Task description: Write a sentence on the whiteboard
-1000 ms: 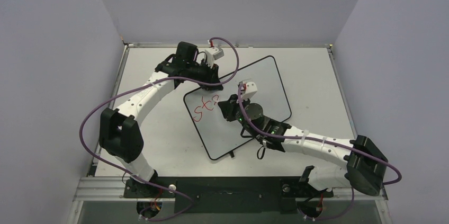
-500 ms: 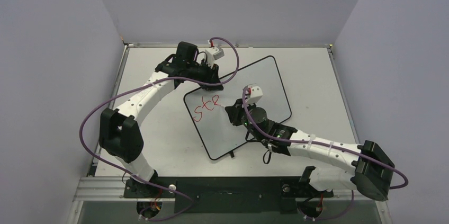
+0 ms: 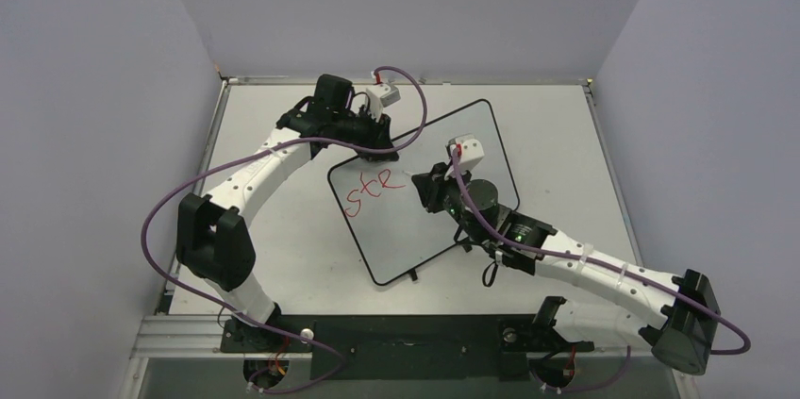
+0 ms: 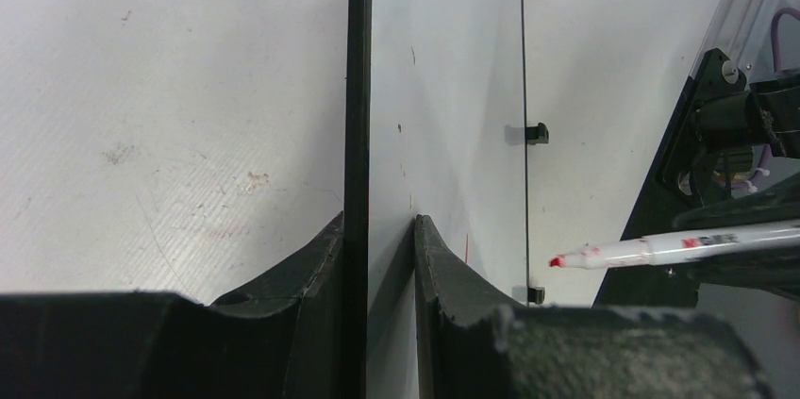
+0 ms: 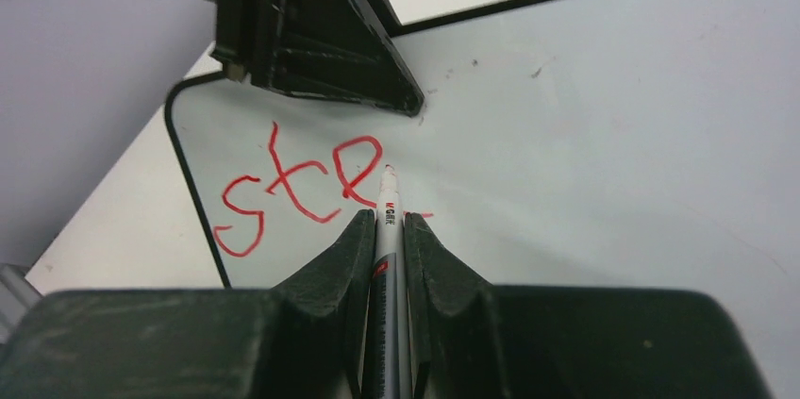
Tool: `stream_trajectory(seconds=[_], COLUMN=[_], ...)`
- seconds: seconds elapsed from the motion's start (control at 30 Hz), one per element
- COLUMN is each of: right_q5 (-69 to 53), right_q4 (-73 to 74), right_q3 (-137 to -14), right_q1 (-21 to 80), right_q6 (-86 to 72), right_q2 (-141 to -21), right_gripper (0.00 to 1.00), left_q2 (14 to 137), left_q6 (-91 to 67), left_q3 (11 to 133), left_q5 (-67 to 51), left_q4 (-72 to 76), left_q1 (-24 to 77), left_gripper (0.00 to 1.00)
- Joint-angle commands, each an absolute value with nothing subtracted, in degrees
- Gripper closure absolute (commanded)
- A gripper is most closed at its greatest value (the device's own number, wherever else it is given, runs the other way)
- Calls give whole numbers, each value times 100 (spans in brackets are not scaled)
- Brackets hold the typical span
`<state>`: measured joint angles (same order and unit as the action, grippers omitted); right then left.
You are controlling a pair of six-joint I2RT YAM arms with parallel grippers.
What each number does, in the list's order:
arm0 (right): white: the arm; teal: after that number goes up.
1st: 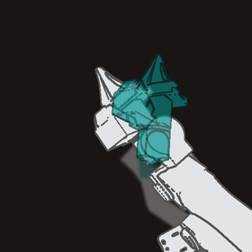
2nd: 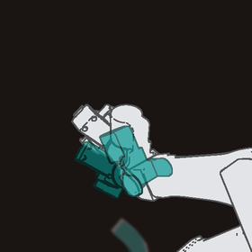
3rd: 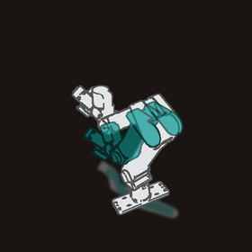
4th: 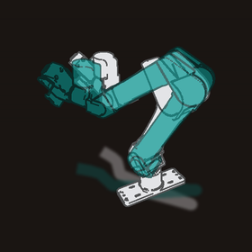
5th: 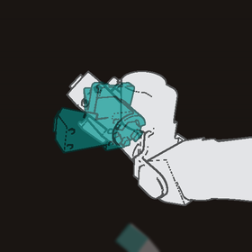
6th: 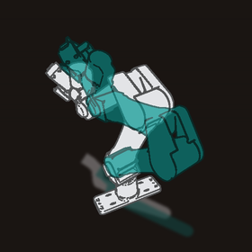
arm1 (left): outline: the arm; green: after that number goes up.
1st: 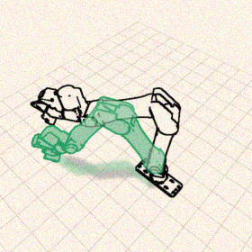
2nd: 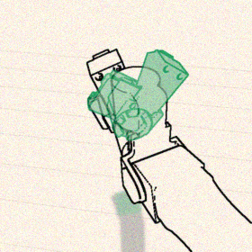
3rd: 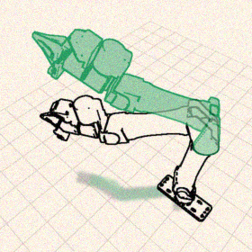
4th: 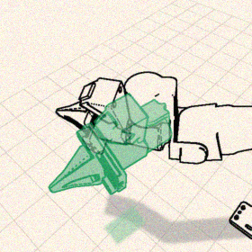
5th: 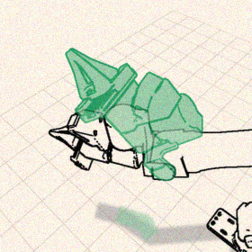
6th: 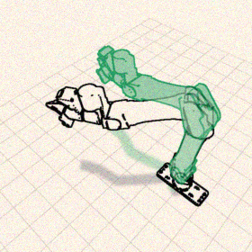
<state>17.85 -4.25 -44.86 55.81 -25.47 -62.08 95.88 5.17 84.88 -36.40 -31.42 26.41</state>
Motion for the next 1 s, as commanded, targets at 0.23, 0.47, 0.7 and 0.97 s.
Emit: stream_trajectory(seconds=[0.23, 0.47, 0.7, 0.97], right_q5=[1628, 1257, 244, -621], right_q4=[-509, -610, -750, -948], right_q3=[-4951, -4793, -4741, -4784], right_q1=[5477, 5201, 4769, 4488], right_q6=[-2167, -2165, -2253, -2251], right_q2=[-6146, -6132, -6351, -6637], right_gripper=[100, 100, 100, 100], left_q2=[9441, 9263, 8936, 8903], left_q6=[944, 886, 819, 800], left_q3=[8765, 8784, 8340, 8074], left_q5=[-2667, -2414, -2344, -2567], left_q4=[-2971, -2941, -2452, -2186], left_q1=[2663, 2694, 2698, 2698], left_gripper=[100, 100, 100, 100])
